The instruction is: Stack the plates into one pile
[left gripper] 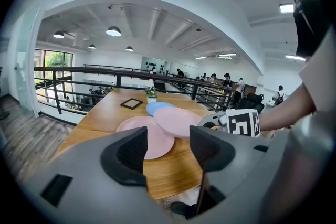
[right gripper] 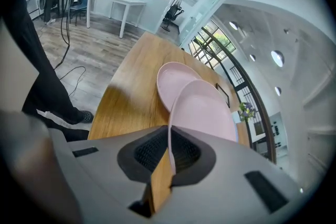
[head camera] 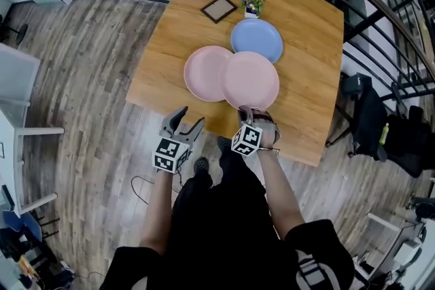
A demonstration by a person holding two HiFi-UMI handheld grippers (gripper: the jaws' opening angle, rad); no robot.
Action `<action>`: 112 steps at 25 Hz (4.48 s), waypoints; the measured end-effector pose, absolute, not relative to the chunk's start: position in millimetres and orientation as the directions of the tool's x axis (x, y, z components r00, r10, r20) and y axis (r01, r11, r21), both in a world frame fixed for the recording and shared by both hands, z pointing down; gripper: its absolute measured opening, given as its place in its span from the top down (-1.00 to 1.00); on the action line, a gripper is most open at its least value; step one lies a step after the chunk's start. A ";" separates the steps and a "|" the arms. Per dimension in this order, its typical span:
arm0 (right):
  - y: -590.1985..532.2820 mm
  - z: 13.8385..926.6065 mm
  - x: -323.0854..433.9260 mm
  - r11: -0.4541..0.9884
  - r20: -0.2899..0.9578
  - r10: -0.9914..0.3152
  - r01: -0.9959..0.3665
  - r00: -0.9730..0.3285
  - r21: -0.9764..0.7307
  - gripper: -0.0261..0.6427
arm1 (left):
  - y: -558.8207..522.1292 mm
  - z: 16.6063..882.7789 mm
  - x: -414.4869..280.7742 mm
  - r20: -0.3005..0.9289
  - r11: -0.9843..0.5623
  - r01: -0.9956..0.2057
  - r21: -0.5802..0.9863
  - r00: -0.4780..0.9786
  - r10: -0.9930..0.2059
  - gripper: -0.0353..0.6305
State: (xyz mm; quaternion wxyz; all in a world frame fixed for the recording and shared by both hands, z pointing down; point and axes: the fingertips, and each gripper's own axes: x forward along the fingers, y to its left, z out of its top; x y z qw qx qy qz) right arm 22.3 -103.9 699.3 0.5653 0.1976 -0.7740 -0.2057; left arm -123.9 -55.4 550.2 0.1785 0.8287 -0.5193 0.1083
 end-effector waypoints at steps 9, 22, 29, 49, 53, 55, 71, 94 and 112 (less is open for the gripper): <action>-115.1 708.5 -5.1 0.852 0.809 -0.485 0.028 -0.333 0.523 0.84 | -58.5 555.1 -142.5 0.388 -0.309 -0.932 0.190 0.360 -0.848 0.12; -120.0 718.2 -34.8 0.835 0.814 -0.420 0.181 -0.401 0.520 0.84 | -53.8 557.4 -151.8 0.405 -0.186 -0.966 0.181 0.246 -0.881 0.12; -115.0 722.4 -53.2 0.816 0.823 -0.375 0.270 -0.427 0.511 0.84 | -42.0 563.2 -160.9 0.413 -0.101 -0.976 0.191 0.173 -0.894 0.12; -117.0 734.1 -74.7 0.770 0.818 -0.327 0.369 -0.473 0.521 0.77 | -22.0 569.7 -175.2 0.429 0.057 -0.978 0.199 0.034 -0.903 0.12; -117.4 743.4 -73.4 0.786 0.825 -0.318 0.358 -0.466 0.505 0.65 | -21.0 569.9 -172.0 0.428 0.062 -0.978 0.199 0.030 -0.903 0.12; -117.3 740.0 -73.9 0.791 0.823 -0.315 0.349 -0.472 0.503 0.64 | -20.5 569.8 -170.0 0.430 0.061 -0.978 0.199 0.031 -0.902 0.12; -117.9 730.4 -69.4 0.830 0.815 -0.333 0.263 -0.474 0.492 0.54 | -27.4 561.9 -165.0 0.419 0.009 -0.982 0.188 0.072 -0.905 0.12; -117.5 698.1 -13.7 0.837 0.777 -0.533 -0.074 -0.335 0.542 0.54 | -48.6 547.5 -152.8 0.350 -0.289 -0.935 0.205 0.346 -0.870 0.12; -203.4 688.6 42.3 0.809 0.763 -0.587 -0.164 -0.270 0.565 0.56 | -132.0 545.2 -111.6 0.335 -0.364 -0.907 0.211 0.417 -0.845 0.12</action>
